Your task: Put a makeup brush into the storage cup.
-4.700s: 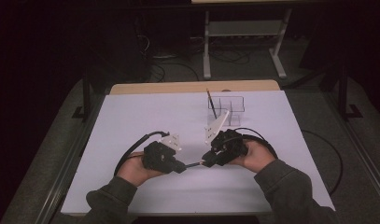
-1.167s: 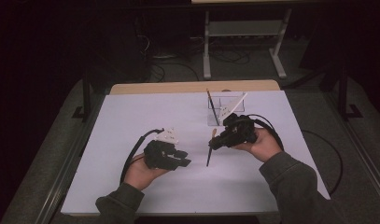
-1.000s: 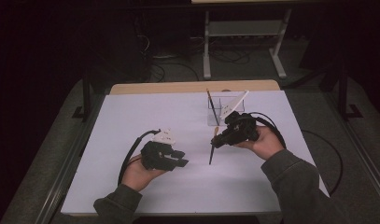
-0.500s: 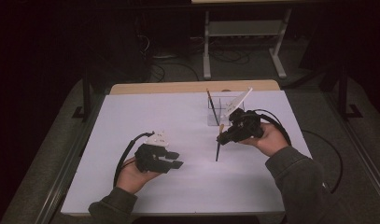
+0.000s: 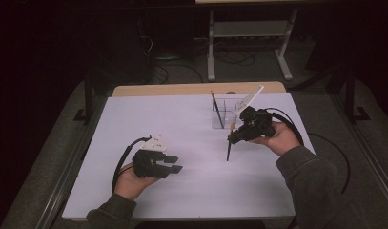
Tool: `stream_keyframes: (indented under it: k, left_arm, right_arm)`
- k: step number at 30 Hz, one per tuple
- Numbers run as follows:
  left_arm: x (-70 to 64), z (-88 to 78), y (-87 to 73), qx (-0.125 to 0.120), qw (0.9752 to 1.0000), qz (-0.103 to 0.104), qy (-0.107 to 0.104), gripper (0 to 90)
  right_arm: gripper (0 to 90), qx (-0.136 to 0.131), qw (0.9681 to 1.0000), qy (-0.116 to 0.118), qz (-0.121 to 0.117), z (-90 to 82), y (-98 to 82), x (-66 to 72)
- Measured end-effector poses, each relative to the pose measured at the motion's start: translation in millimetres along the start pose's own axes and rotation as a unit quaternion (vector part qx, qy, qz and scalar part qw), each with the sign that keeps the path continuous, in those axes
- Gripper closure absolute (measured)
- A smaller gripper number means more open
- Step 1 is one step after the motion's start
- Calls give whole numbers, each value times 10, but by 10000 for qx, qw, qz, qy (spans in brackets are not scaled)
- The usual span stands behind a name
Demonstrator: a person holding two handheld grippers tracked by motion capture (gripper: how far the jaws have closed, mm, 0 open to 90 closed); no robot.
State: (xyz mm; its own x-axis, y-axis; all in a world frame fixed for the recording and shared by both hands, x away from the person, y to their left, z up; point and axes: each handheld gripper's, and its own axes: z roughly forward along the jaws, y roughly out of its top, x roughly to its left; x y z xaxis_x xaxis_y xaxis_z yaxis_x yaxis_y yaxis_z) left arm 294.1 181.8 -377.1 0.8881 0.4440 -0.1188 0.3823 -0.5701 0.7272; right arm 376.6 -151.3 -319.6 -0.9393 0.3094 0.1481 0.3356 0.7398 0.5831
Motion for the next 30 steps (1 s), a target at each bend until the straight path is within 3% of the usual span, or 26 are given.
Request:
stream_keyframes:
  k: [17,30]
  left_arm:
    - [25,-61,-166,-25,9999,-63,145,536]
    - [27,-96,-208,-94,9997,-110,194,523]
  right_arm:
    - [826,91,9996,-167,202,-106,-41,-128]
    - [826,96,9991,-298,301,-220,-5,-254]
